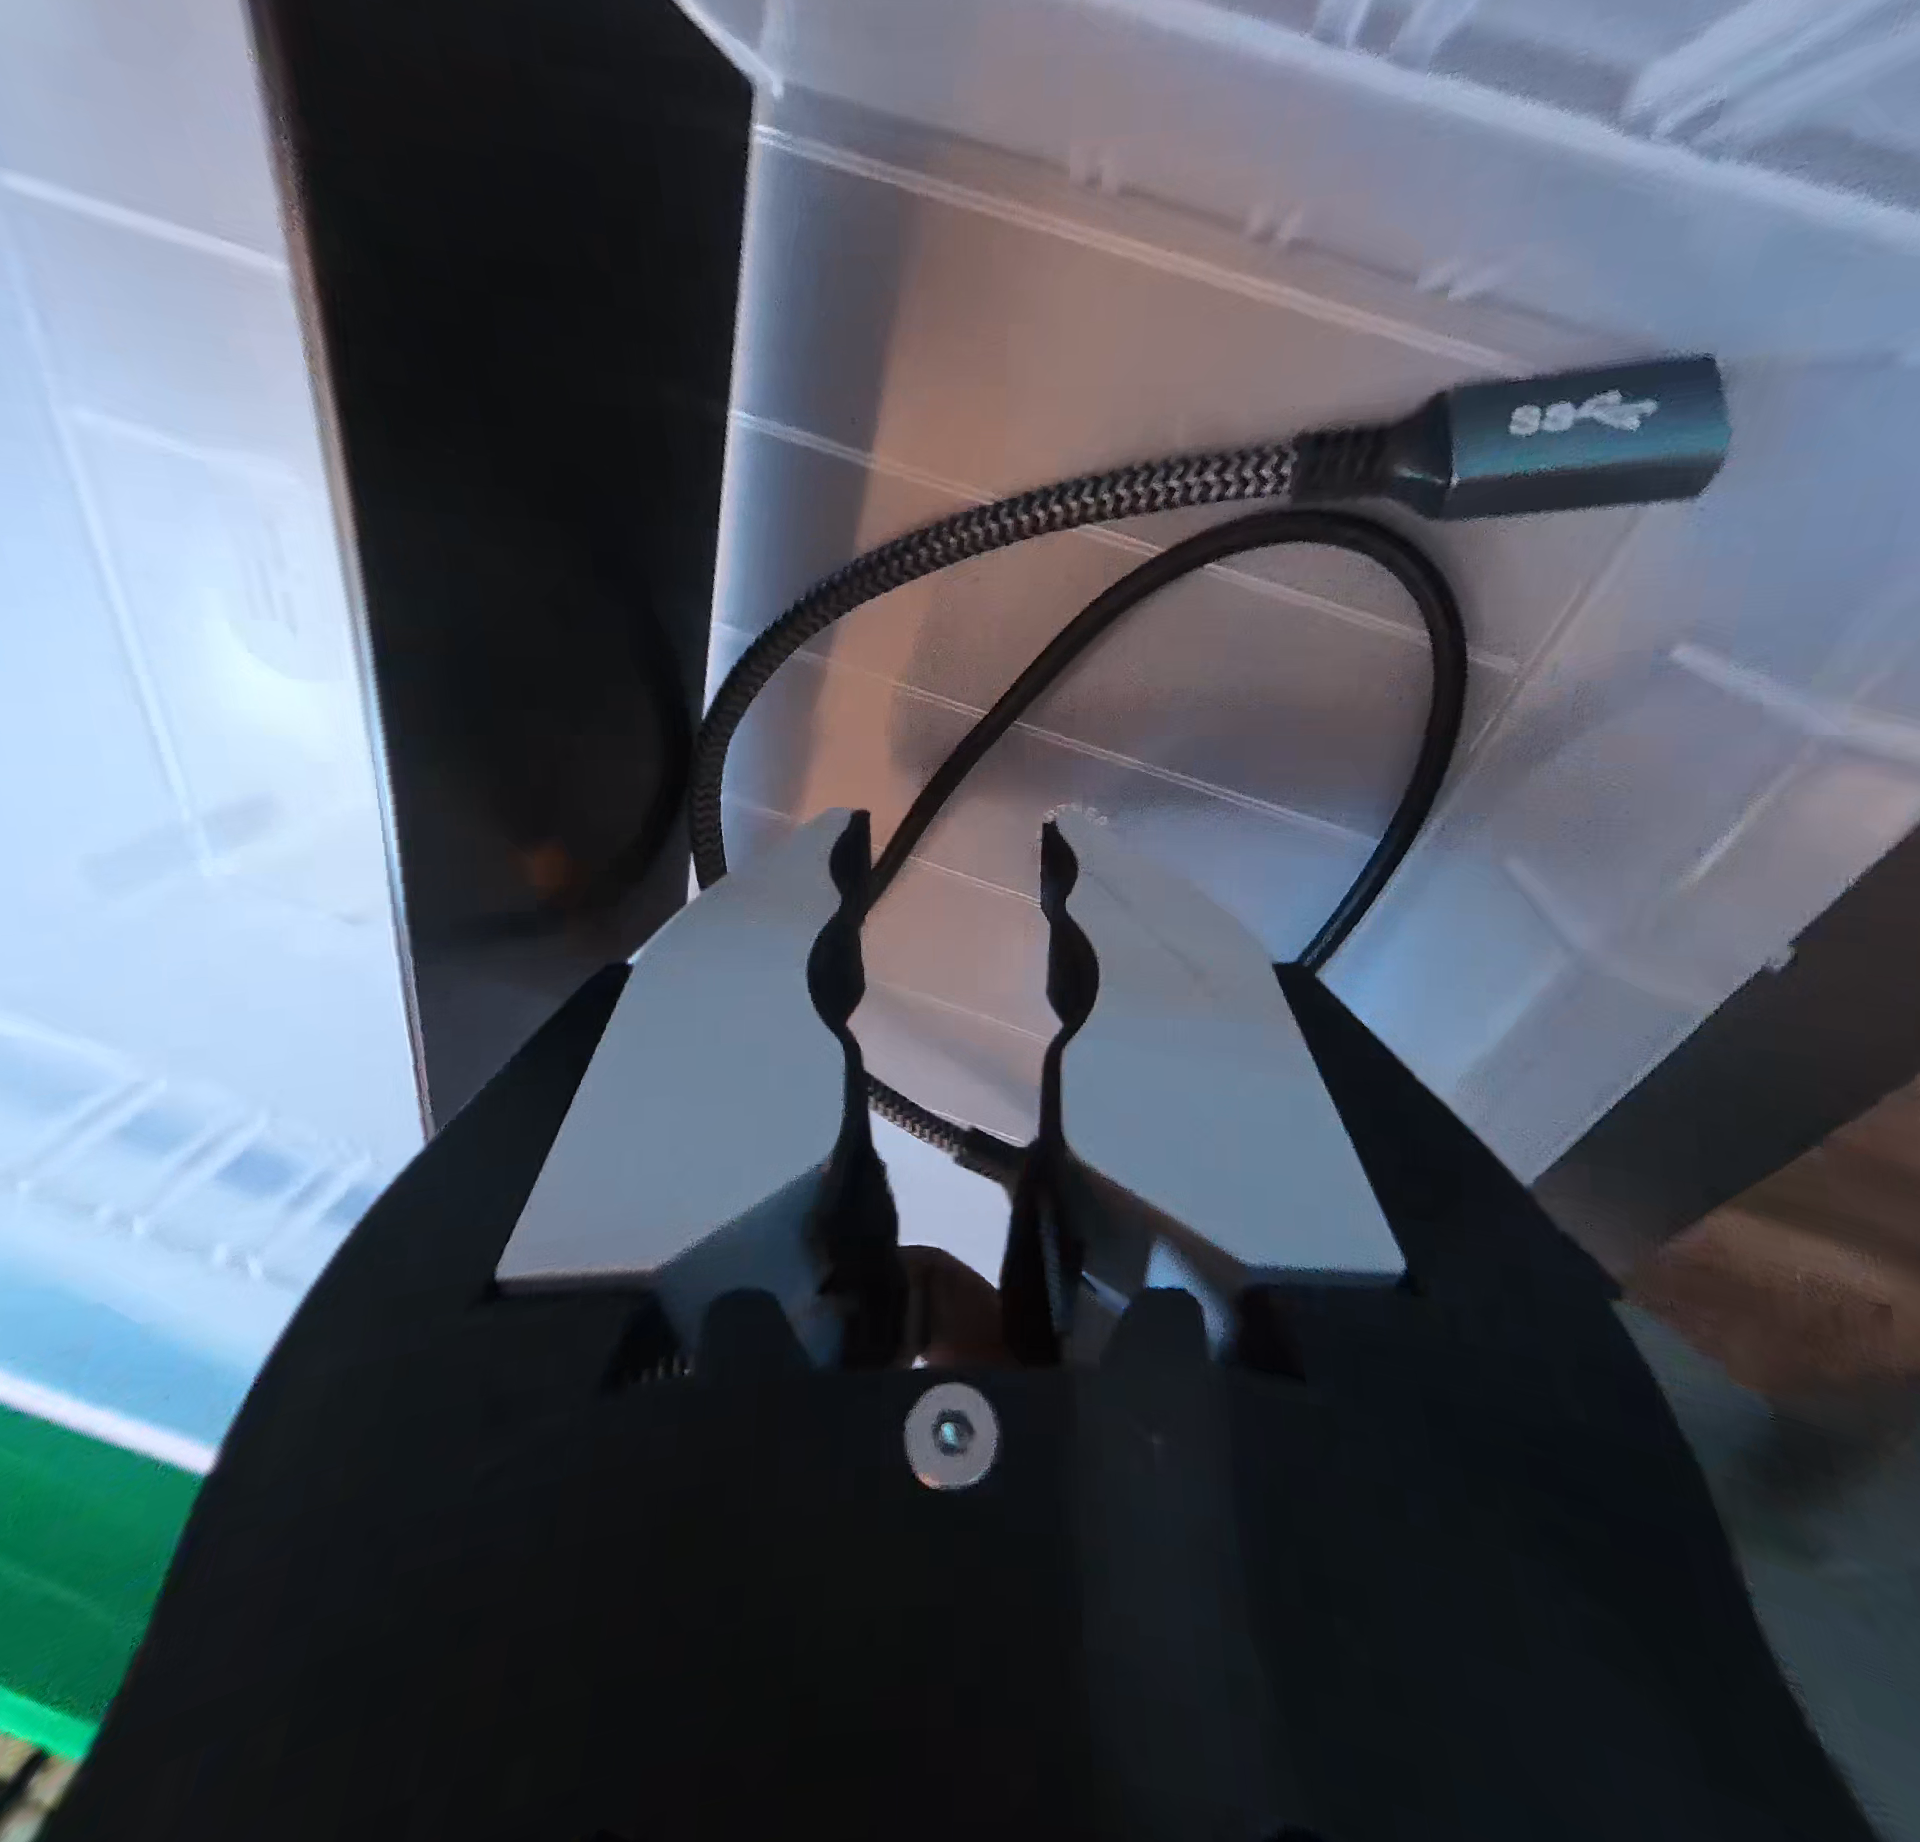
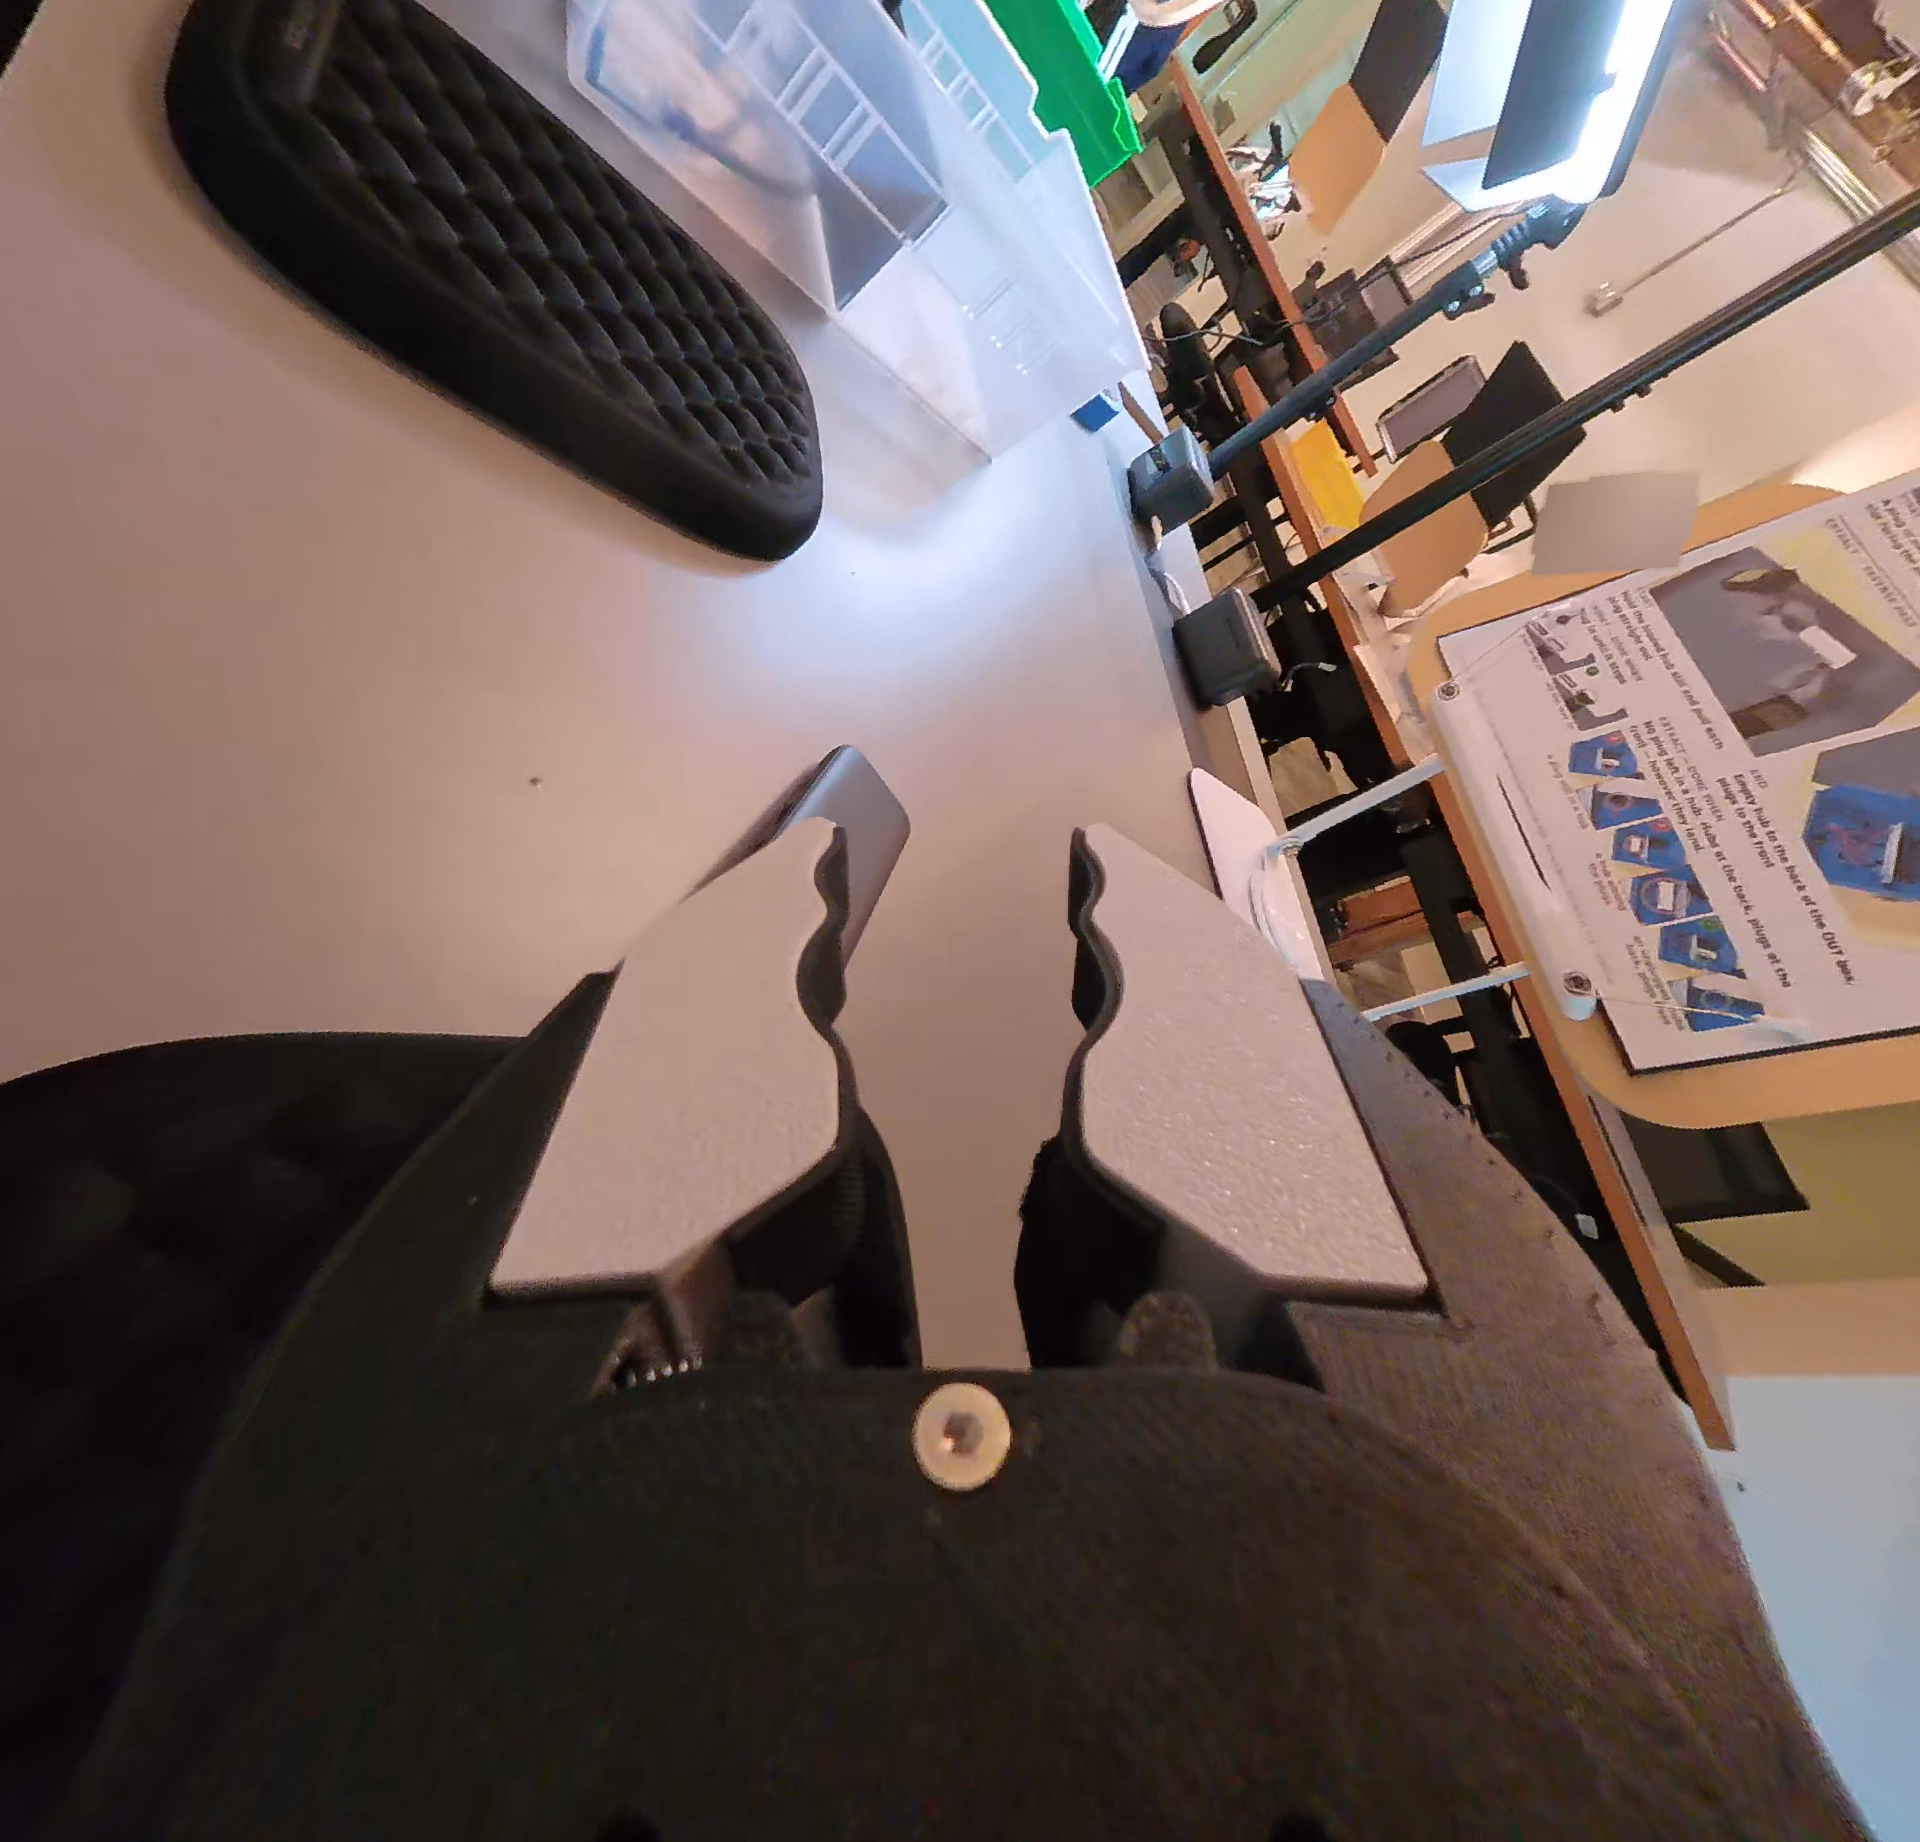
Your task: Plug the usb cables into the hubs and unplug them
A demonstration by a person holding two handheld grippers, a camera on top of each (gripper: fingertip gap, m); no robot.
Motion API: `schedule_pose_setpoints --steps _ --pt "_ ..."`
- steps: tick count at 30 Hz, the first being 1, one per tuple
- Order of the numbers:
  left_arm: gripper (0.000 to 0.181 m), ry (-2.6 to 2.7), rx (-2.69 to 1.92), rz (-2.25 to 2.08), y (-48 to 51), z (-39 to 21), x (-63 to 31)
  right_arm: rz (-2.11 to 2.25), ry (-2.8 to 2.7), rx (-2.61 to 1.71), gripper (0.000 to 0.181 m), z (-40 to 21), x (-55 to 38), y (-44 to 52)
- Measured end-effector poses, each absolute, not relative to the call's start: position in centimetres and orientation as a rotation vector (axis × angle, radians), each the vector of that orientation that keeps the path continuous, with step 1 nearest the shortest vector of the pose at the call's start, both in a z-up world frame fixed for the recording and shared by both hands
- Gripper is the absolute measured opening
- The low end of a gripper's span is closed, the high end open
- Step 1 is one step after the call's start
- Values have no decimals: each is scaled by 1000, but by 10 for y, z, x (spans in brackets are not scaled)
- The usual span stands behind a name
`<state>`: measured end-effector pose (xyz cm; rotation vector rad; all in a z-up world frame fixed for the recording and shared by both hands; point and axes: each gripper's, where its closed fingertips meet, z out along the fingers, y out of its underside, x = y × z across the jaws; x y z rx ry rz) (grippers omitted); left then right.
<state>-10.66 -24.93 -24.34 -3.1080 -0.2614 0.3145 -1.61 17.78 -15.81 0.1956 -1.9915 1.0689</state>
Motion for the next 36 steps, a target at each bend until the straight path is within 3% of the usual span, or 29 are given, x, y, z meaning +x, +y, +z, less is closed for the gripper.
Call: schedule_pose_setpoints --steps 6,9,14,22,28,36 --pt "23 -86 -3095 72 -244 -249 -112 1045 -1976 207 40 -153 -16 176" --pt "8 -98 -3100 -44 -242 -254 -108 1019 -1967 204 41 -151 -18 178" --pt "4 -227 -3202 201 -263 -241 -121 1021 -1952 202 41 -147 -20 179" --pt "4 -731 -2248 748 -236 -100 -142 1129 -1893 199 40 -139 -18 168" --pt "4 -739 -1647 965 -206 -16 -133 1280 -1823 105 39 -124 -23 143" --pt "4 -582 -1161 804 -134 37 -99 1591 -1629 -34 40 -86 -15 96"
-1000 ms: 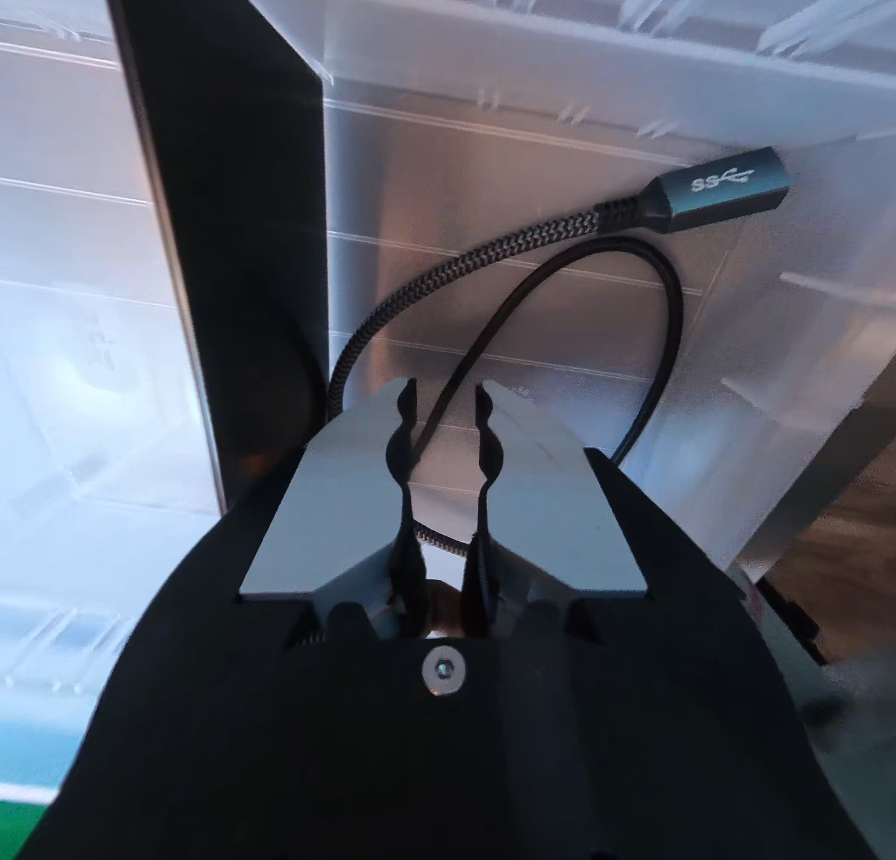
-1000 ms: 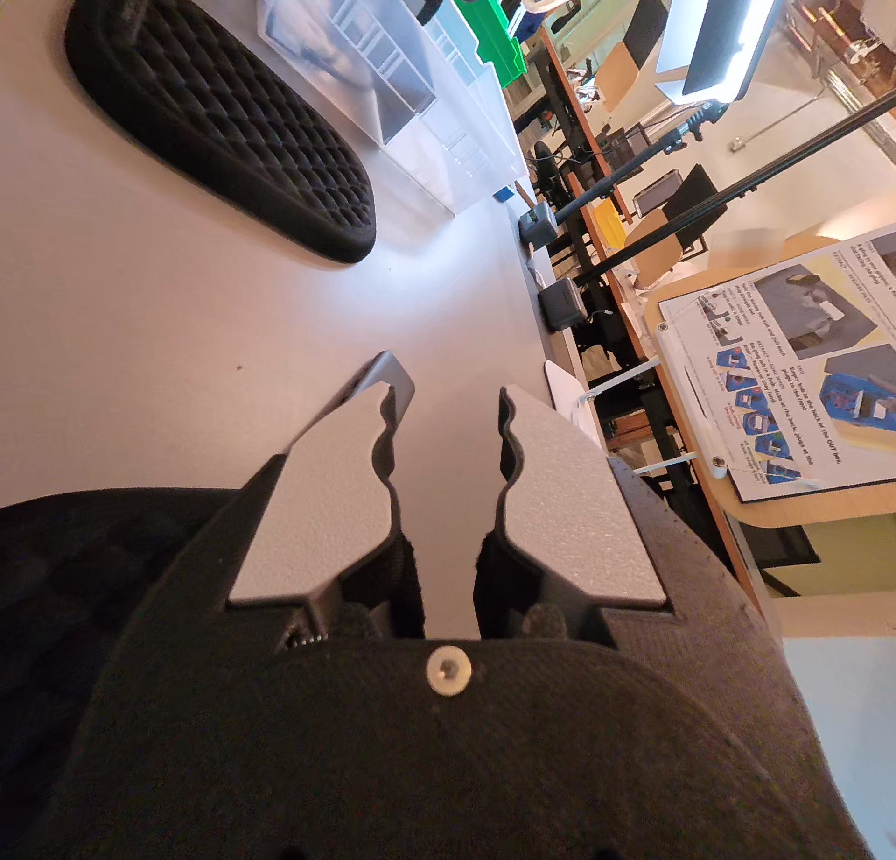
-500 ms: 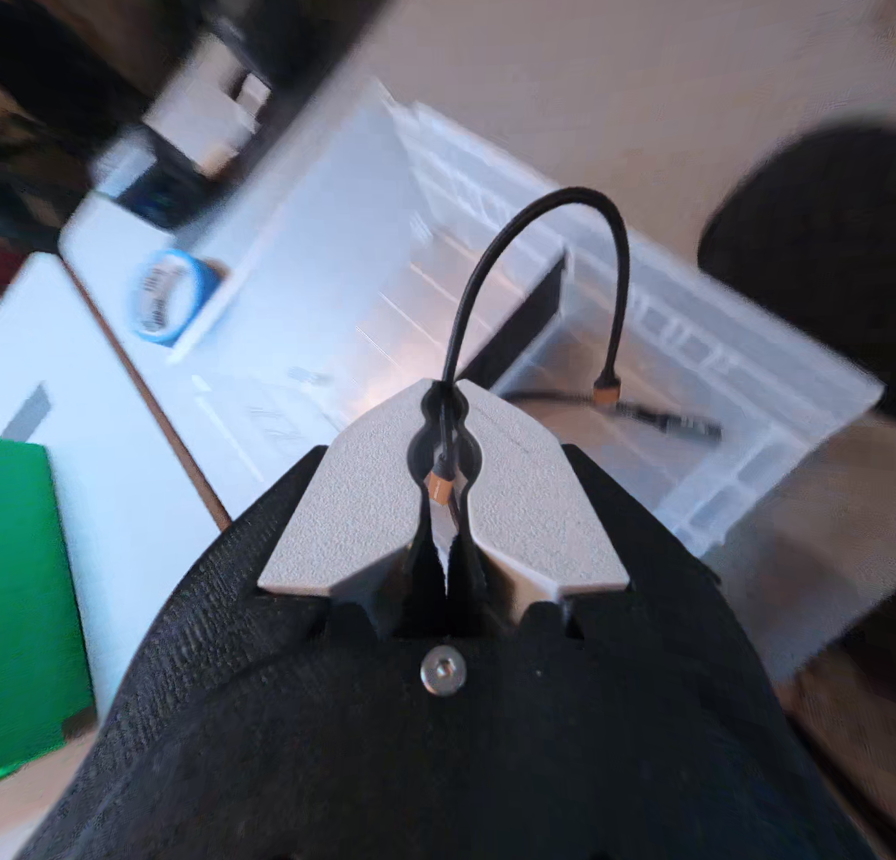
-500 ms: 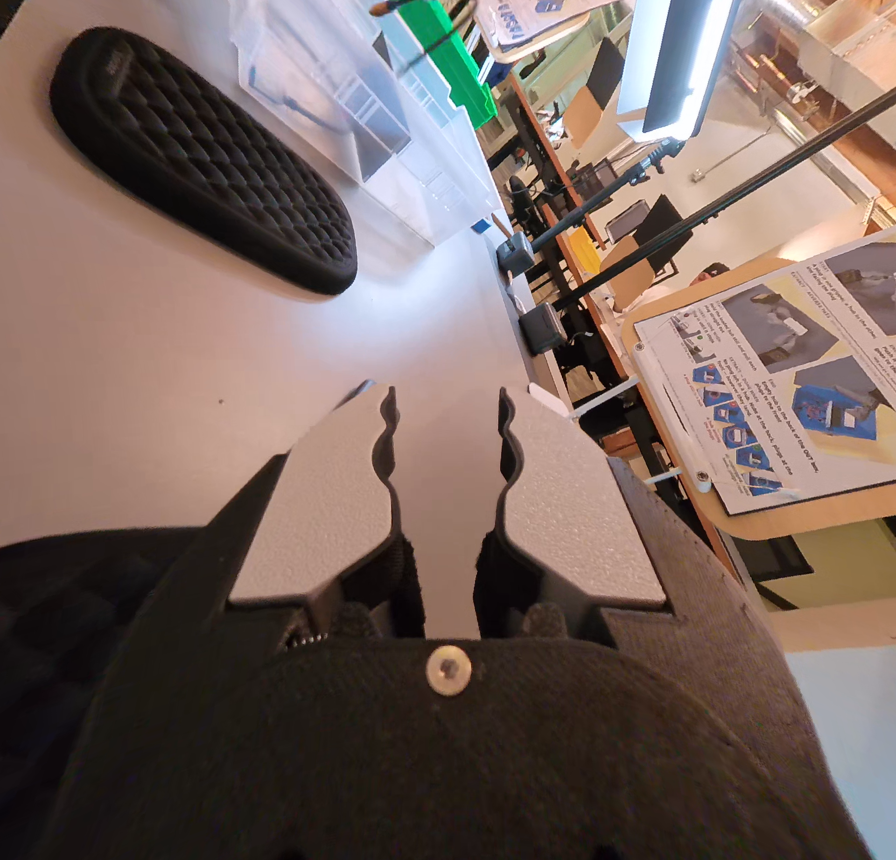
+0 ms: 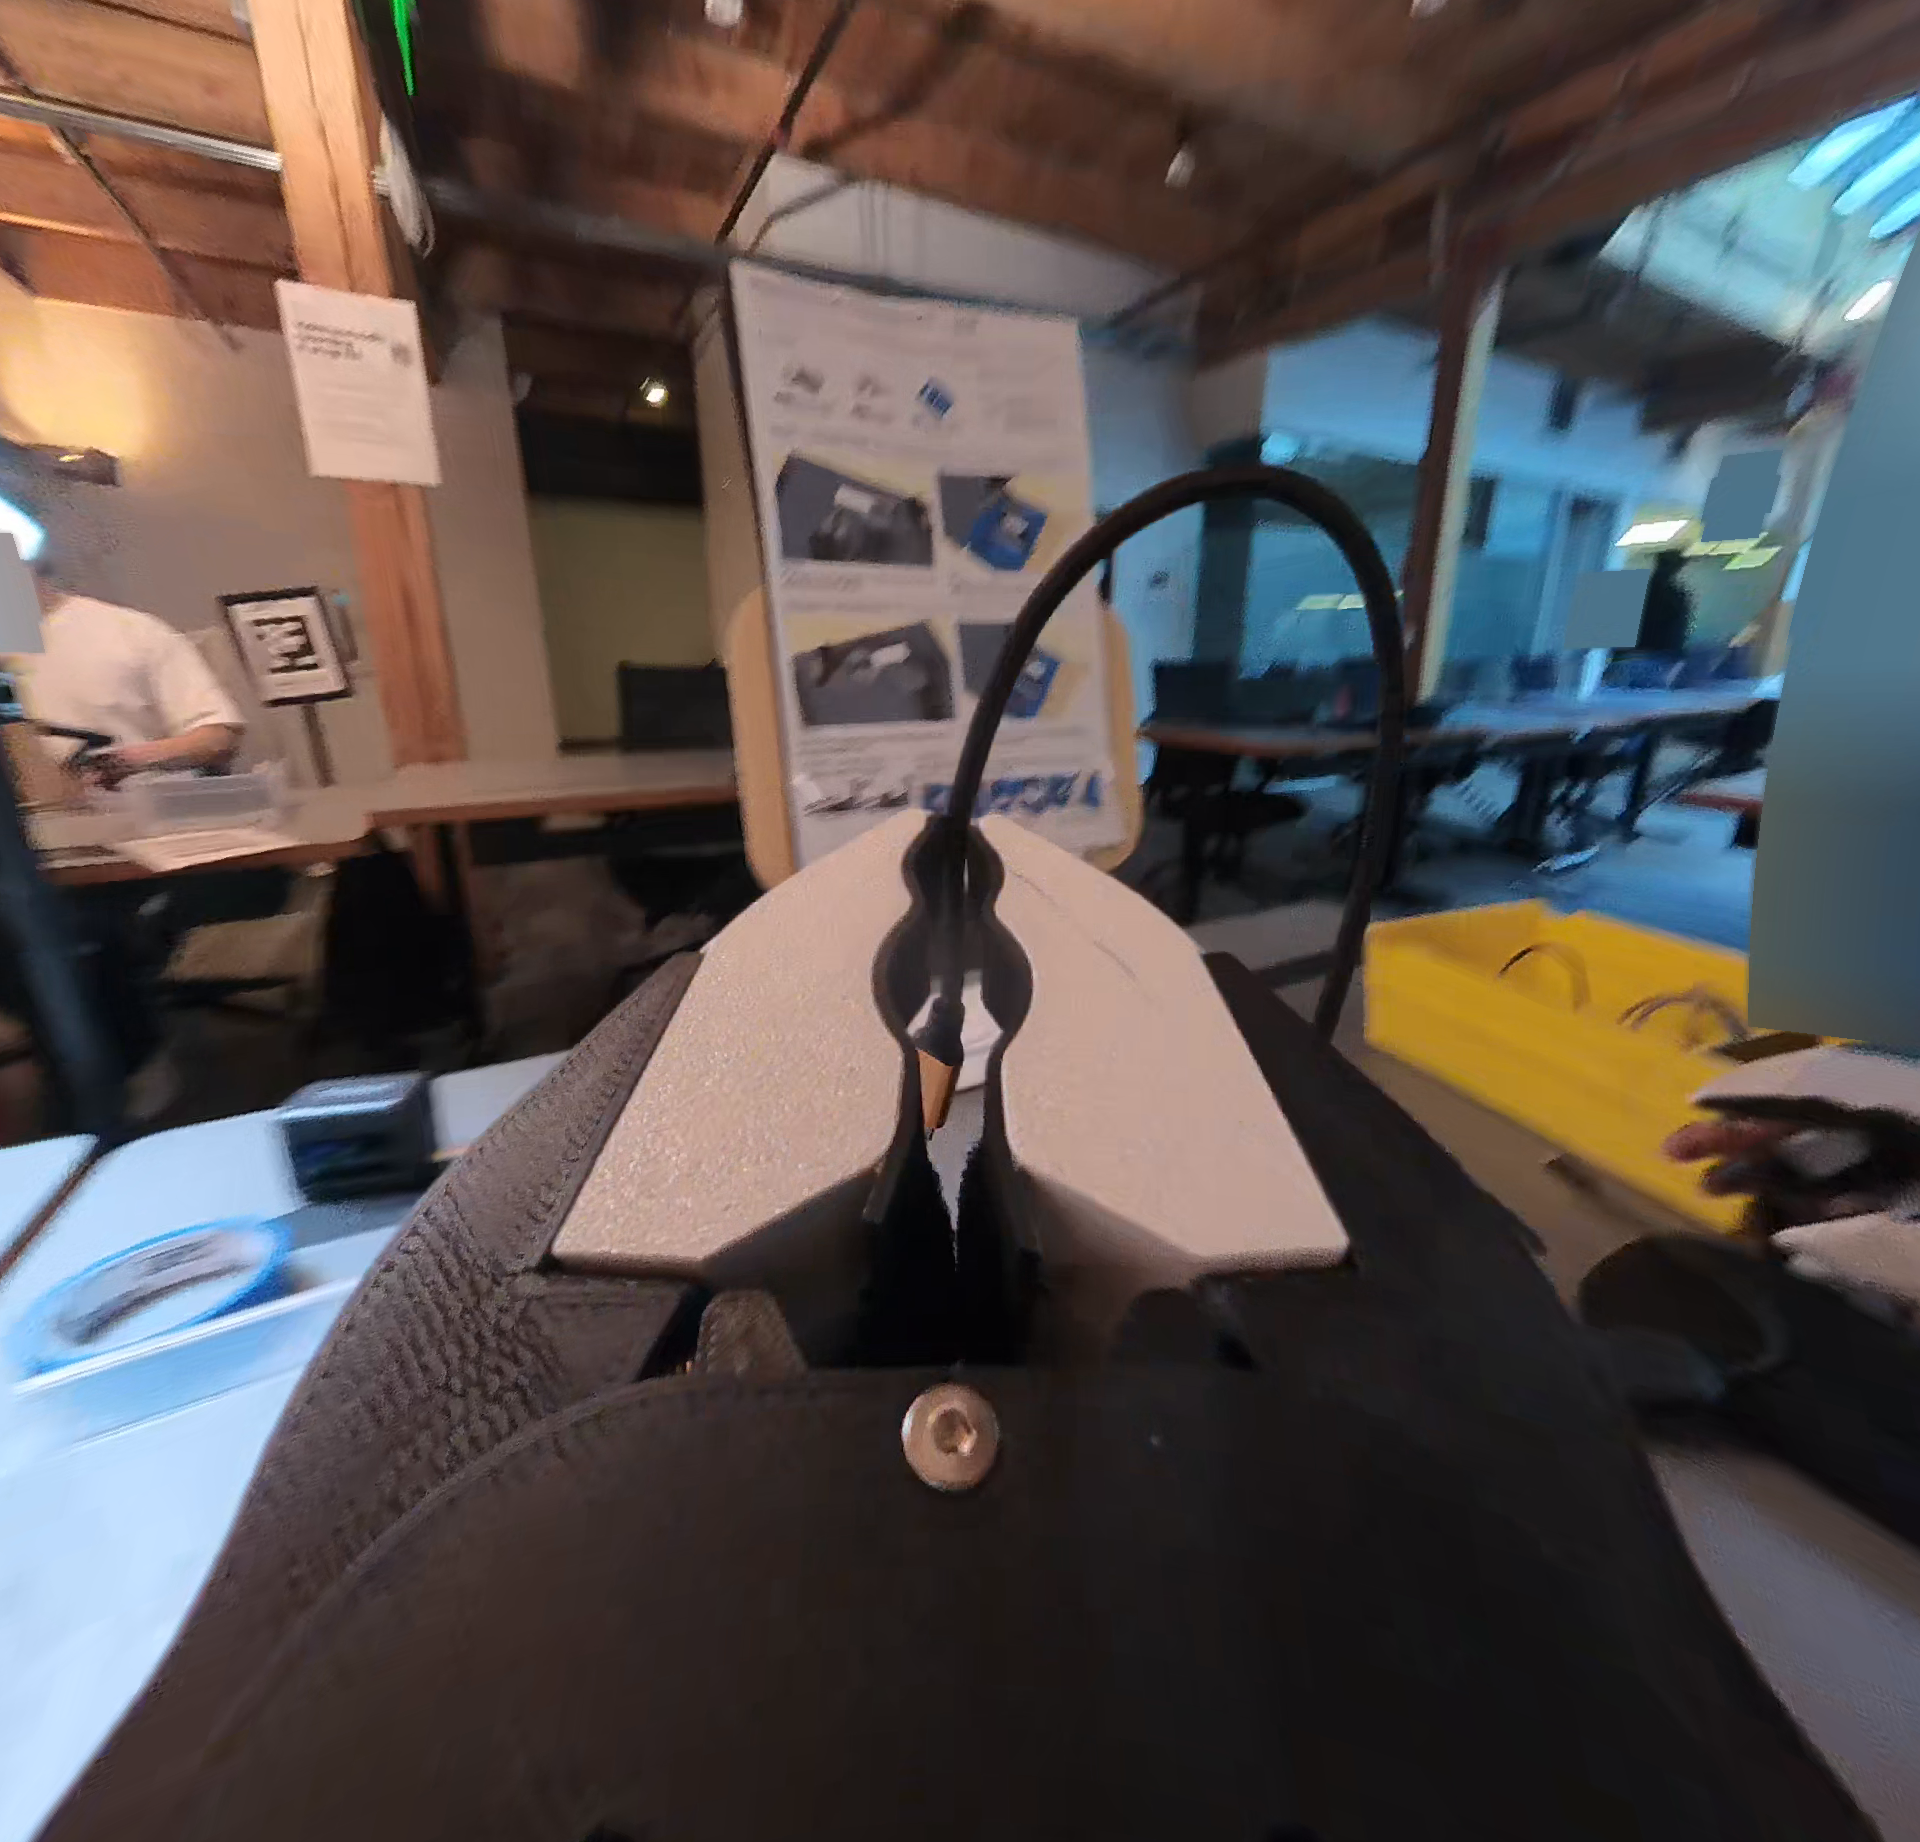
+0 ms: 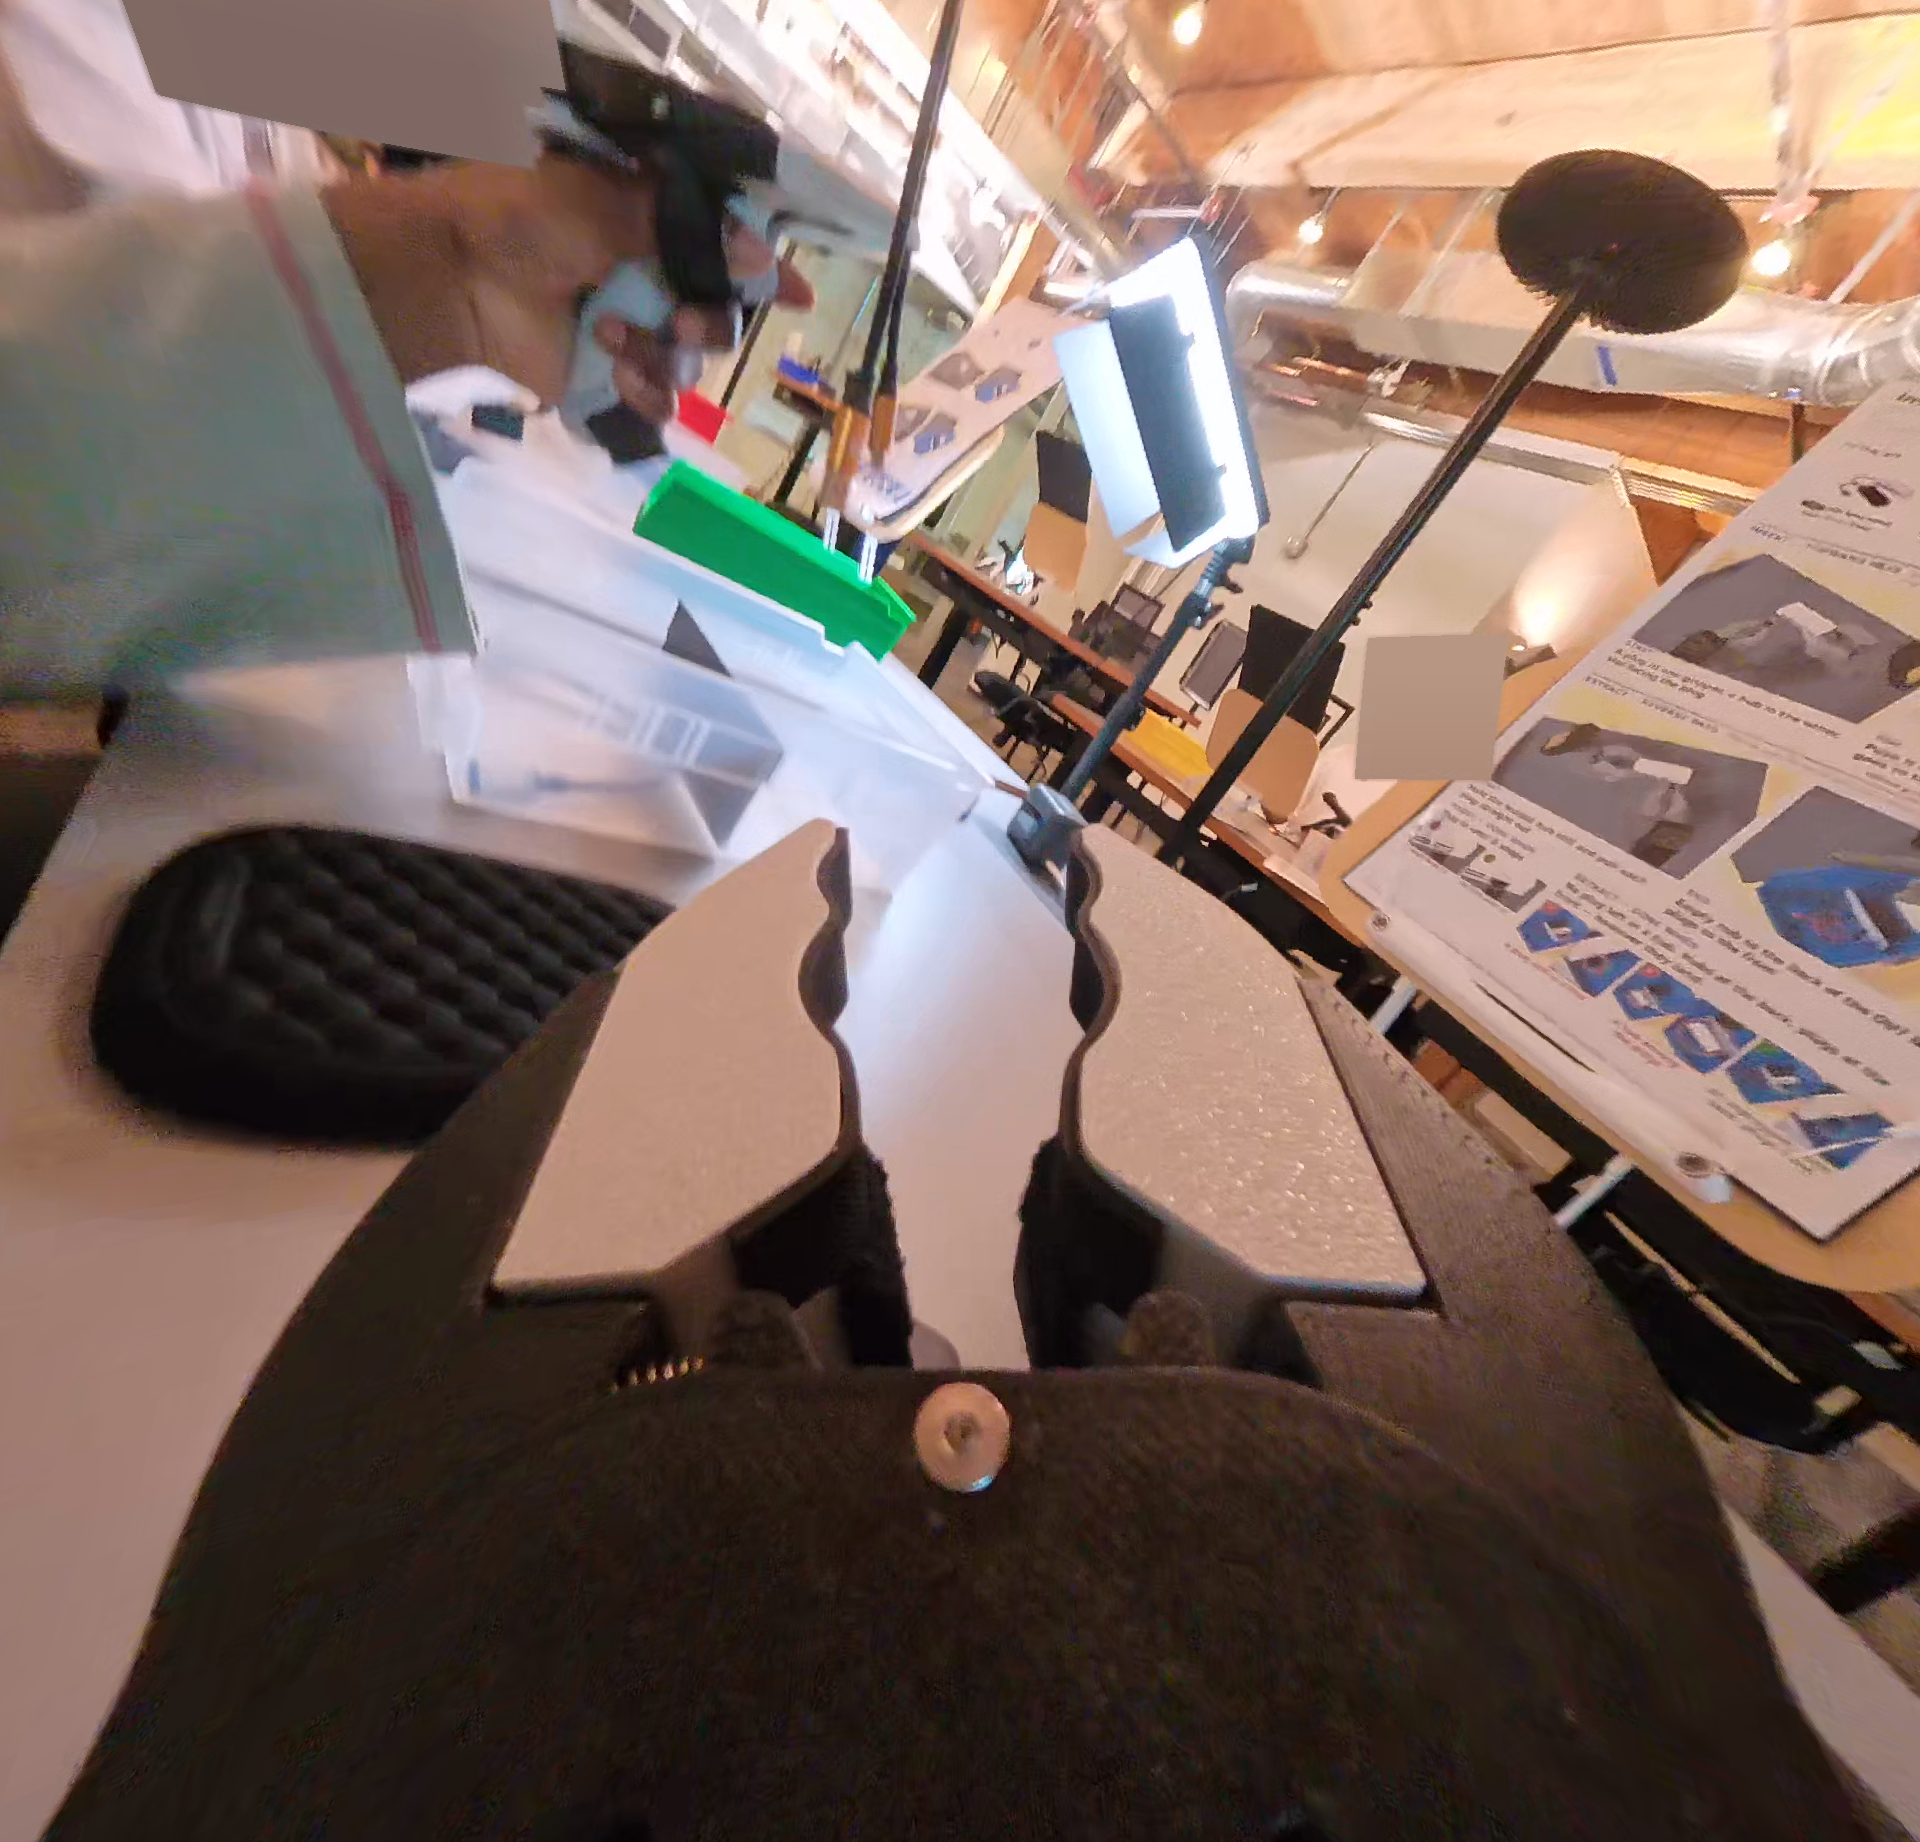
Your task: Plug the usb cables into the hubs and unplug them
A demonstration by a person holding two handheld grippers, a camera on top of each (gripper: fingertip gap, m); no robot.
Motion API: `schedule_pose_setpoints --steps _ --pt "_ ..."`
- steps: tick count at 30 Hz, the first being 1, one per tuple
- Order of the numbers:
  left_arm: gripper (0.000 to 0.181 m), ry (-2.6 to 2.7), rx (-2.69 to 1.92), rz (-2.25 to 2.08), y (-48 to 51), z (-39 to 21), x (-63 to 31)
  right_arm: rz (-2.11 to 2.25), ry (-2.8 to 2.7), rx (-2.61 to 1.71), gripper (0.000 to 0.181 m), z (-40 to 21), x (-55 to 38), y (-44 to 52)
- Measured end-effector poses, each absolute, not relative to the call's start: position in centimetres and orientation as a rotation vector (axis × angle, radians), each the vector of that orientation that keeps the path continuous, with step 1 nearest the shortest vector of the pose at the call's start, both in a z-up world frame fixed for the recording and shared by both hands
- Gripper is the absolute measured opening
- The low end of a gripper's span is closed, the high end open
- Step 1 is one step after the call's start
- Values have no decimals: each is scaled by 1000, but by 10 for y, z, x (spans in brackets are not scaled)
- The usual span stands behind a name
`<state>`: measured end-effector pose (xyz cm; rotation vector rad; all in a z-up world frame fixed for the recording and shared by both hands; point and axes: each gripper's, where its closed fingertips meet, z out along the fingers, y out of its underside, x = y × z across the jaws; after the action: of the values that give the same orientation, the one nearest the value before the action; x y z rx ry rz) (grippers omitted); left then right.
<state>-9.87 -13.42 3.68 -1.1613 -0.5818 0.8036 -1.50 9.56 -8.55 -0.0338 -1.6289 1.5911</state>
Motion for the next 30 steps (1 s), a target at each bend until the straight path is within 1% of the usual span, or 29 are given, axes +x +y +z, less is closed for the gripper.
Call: schedule_pose_setpoints --steps 10,16,21,30 --pt "4 -531 -850 438 -67 26 -71 1917 -1483 -113 42 -63 0 35" --pt "4 -554 -710 196 -37 14 -65 1912 -1459 -8 41 -68 12 0" --pt "4 -561 -674 99 -25 5 -65 2063 -1449 -59 34 -62 15 -5" --pt "4 -555 -650 48 -25 2 -66 2201 -1505 -141 33 -70 9 -5"
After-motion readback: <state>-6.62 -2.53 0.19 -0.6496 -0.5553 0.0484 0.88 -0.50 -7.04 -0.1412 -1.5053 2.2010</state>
